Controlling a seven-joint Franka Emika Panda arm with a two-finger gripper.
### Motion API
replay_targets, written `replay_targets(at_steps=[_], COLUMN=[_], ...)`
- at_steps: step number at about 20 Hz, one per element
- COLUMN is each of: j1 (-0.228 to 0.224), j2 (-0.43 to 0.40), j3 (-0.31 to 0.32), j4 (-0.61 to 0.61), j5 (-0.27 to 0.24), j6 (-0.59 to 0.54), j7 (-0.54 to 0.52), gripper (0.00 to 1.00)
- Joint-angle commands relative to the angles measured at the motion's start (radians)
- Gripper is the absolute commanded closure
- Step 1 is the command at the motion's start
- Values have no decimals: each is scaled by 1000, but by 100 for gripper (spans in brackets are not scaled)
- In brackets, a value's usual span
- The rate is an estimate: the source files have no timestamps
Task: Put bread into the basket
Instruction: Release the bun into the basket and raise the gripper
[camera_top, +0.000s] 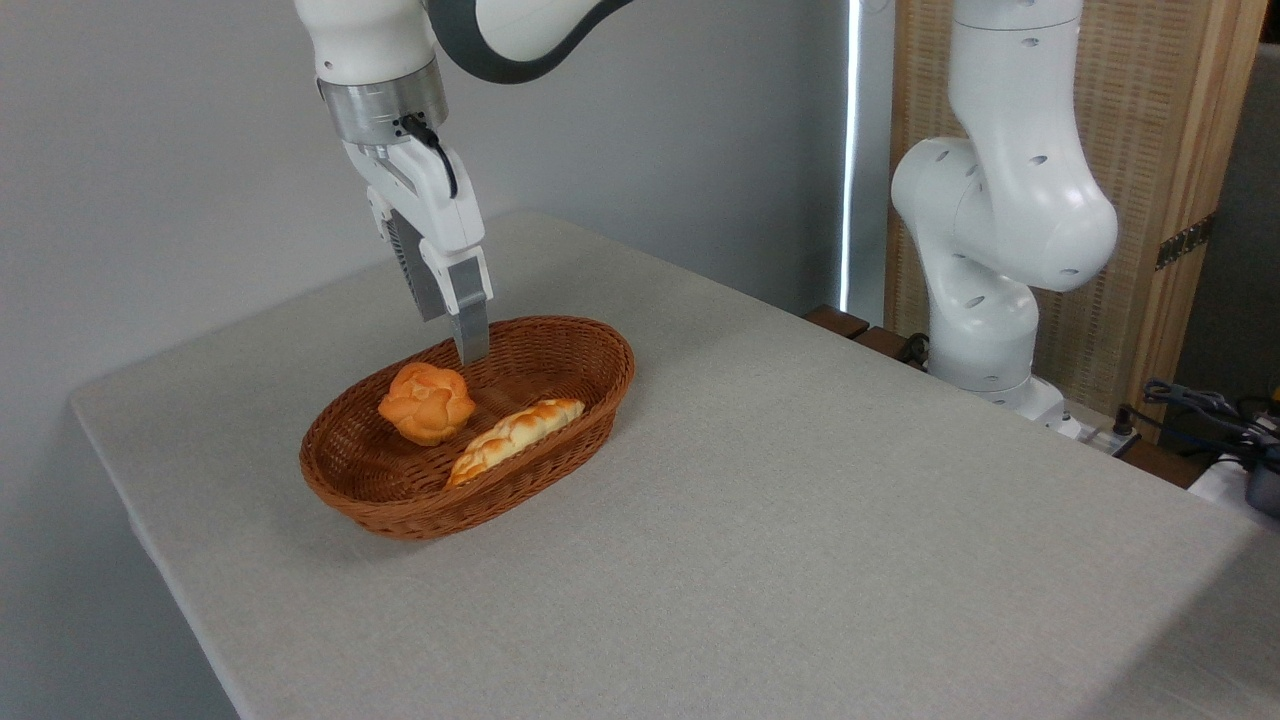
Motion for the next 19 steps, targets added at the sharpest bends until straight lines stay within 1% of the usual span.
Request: replay_targets(at_steps=[1,3,5,7,8,10,16,19], j1=[6,16,15,16,15,16,16,18], j2=[-10,-39,-73,-91,-97,-85,-61,-62], j3=[13,33,120,191,228,278,285,289], j4=[-2,0,0,0,-2,-2,-3,-3], j5=[-13,-8,-2,-2,-2,-2,-1,-1], j6=[6,5,3,-5,-8,-3,-12,-20], j7=[-6,-2,17,95,121,133,130,134], gripper=[0,0,0,0,0,0,0,0])
